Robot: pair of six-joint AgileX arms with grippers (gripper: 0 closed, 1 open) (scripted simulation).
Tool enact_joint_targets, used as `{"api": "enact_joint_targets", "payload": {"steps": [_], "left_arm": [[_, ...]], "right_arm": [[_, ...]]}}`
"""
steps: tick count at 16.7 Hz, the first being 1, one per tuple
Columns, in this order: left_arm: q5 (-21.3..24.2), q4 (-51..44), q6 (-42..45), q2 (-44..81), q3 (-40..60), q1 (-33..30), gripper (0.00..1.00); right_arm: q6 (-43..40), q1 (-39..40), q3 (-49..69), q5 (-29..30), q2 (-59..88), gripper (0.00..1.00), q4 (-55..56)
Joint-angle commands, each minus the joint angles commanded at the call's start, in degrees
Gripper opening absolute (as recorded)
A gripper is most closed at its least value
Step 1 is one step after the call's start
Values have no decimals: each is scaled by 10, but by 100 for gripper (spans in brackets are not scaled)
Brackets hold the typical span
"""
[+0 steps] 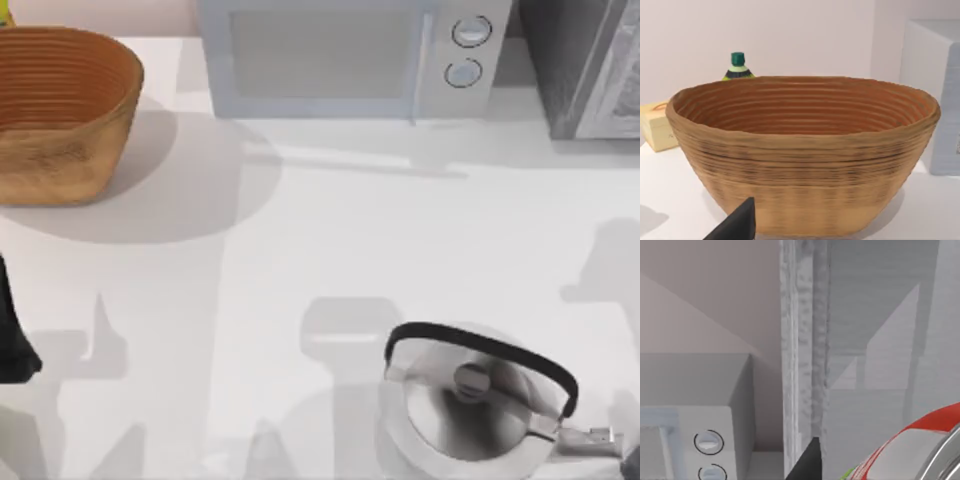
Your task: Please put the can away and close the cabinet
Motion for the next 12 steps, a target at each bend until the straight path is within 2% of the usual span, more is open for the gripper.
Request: {"api": "enact_joint_targets", "payload": {"steps": [8, 12], "left_arm": [[0, 0, 0, 0, 0, 0, 100], [0, 0, 0, 0, 0, 0, 100]], "right_arm": [[29, 34, 408, 45, 251, 0, -56], [27, 46, 561, 55, 384, 0, -104]]}}
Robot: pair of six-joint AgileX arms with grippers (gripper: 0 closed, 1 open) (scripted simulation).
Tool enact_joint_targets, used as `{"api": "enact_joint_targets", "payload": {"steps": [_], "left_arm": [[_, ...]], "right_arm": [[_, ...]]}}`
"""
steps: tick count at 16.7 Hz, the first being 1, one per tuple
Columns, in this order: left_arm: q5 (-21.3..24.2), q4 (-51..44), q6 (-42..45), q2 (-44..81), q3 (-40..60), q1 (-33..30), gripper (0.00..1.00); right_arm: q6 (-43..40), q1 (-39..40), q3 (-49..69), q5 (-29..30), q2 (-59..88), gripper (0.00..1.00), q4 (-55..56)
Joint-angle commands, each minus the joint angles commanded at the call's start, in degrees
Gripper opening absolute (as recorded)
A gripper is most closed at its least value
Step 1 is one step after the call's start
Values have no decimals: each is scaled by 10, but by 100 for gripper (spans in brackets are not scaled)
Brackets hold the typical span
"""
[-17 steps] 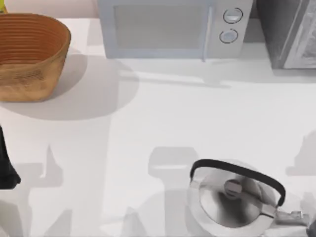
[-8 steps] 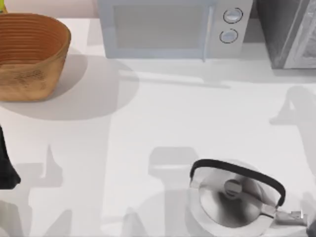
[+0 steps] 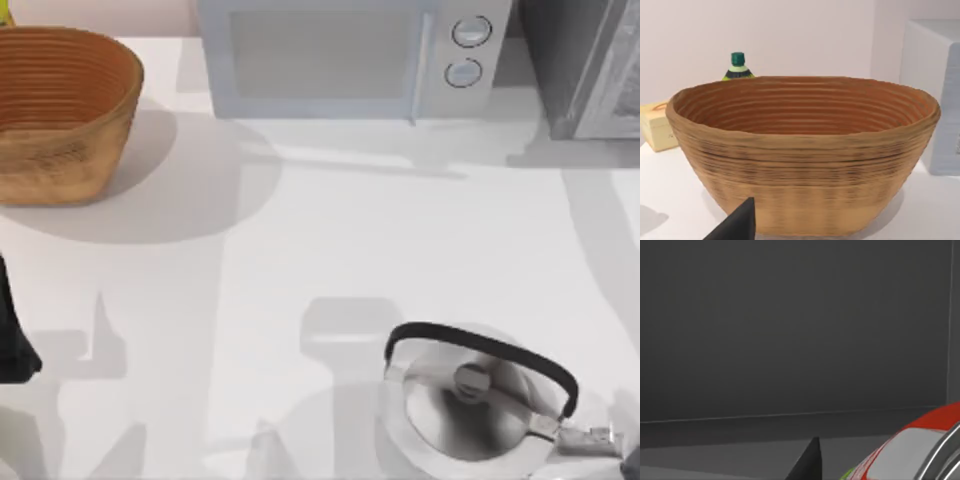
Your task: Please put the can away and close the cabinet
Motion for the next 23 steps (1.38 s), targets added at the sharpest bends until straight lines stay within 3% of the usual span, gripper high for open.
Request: {"api": "enact_joint_targets", "payload": {"steps": [5, 15, 23], "left_arm": [[0, 0, 0, 0, 0, 0, 100], [0, 0, 0, 0, 0, 0, 100], [0, 0, 0, 0, 0, 0, 100]], "right_arm": [[-16, 7, 95, 4, 121, 0, -56], [-18, 2, 140, 1, 173, 0, -77], [-18, -23, 471, -18, 410, 0, -157]]}}
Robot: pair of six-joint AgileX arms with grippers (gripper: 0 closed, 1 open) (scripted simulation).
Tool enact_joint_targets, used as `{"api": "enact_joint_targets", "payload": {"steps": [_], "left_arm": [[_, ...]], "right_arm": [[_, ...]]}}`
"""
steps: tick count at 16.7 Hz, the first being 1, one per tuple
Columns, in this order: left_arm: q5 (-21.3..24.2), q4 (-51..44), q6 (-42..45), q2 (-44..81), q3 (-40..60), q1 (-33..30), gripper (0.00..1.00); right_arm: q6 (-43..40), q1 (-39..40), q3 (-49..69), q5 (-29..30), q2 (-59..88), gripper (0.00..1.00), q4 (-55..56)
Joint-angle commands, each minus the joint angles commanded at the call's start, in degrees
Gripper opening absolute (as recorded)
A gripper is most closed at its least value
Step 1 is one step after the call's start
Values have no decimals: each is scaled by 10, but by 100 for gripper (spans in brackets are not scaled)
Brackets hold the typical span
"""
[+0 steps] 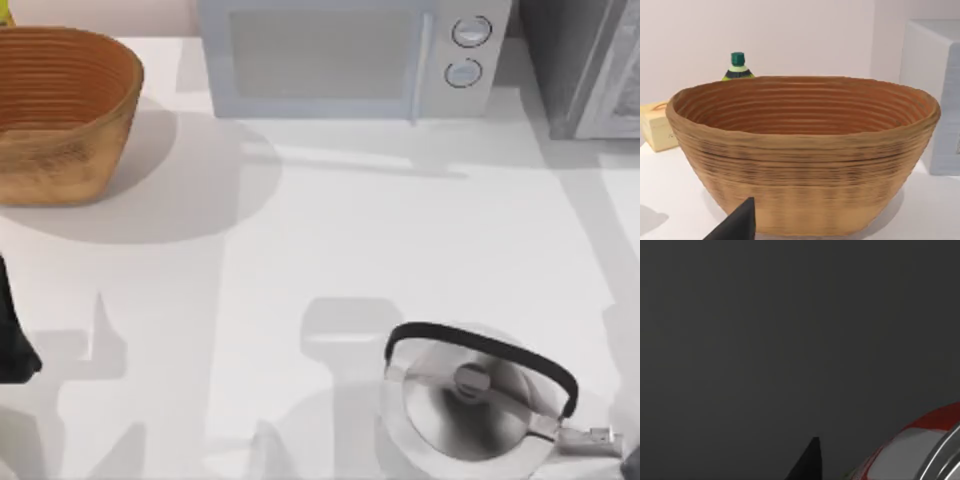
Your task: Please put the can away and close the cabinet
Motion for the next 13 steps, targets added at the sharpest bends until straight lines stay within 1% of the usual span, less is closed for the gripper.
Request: {"api": "enact_joint_targets", "payload": {"steps": [3, 6, 8, 12, 13], "left_arm": [[0, 0, 0, 0, 0, 0, 100], [0, 0, 0, 0, 0, 0, 100], [0, 0, 0, 0, 0, 0, 100], [0, 0, 0, 0, 0, 0, 100], [0, 0, 0, 0, 0, 0, 100]], "right_arm": [[0, -10, 120, -10, 84, 0, -28], [0, -17, 193, -17, 142, 0, -47], [-1, -19, 212, -19, 159, 0, -53], [-1, -19, 213, -20, 159, 0, -53], [-1, -19, 213, -20, 159, 8, -53]]}}
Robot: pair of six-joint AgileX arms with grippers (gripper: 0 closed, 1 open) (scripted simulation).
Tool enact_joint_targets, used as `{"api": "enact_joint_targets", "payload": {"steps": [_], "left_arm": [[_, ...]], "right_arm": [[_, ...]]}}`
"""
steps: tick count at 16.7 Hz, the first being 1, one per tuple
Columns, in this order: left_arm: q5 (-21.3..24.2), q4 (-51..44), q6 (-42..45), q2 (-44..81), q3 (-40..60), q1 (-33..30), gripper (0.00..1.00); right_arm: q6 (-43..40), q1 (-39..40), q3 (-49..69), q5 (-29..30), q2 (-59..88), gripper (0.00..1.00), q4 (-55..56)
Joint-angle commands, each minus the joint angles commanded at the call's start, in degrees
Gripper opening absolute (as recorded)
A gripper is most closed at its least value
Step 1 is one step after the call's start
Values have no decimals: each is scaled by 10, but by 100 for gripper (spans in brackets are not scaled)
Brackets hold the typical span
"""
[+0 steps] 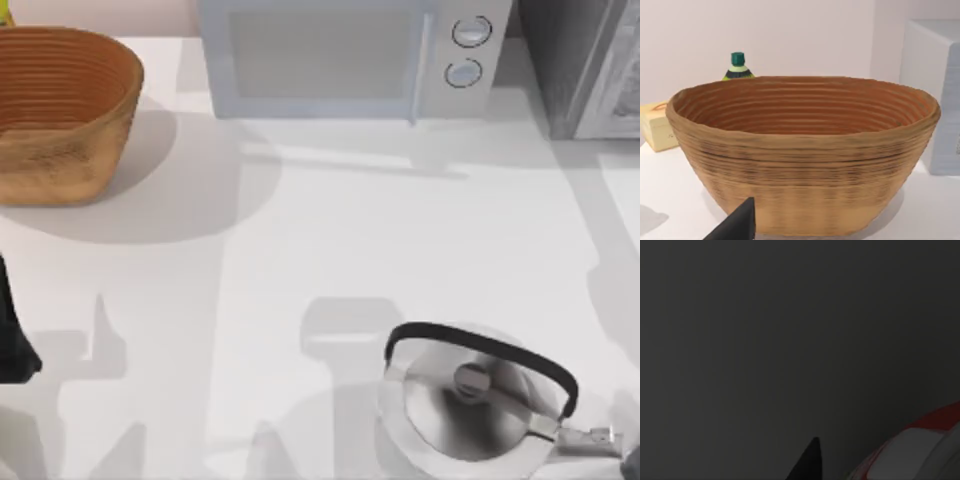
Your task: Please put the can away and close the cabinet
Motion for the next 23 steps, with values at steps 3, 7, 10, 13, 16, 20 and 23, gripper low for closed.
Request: {"api": "enact_joint_targets", "payload": {"steps": [3, 7, 10, 13, 16, 20, 23], "left_arm": [[0, 0, 0, 0, 0, 0, 100], [0, 0, 0, 0, 0, 0, 100], [0, 0, 0, 0, 0, 0, 100], [0, 0, 0, 0, 0, 0, 100], [0, 0, 0, 0, 0, 0, 100], [0, 0, 0, 0, 0, 0, 100], [0, 0, 0, 0, 0, 0, 100]], "right_arm": [[0, 0, 0, 0, 0, 30, 0], [0, 0, 0, 0, 0, 60, 0], [0, 0, 0, 0, 0, 83, 0], [0, 0, 0, 0, 0, 100, 0], [0, 0, 0, 0, 0, 100, 0], [0, 0, 0, 0, 0, 100, 0], [-1, 1, -6, -1, -5, 100, 2]]}}
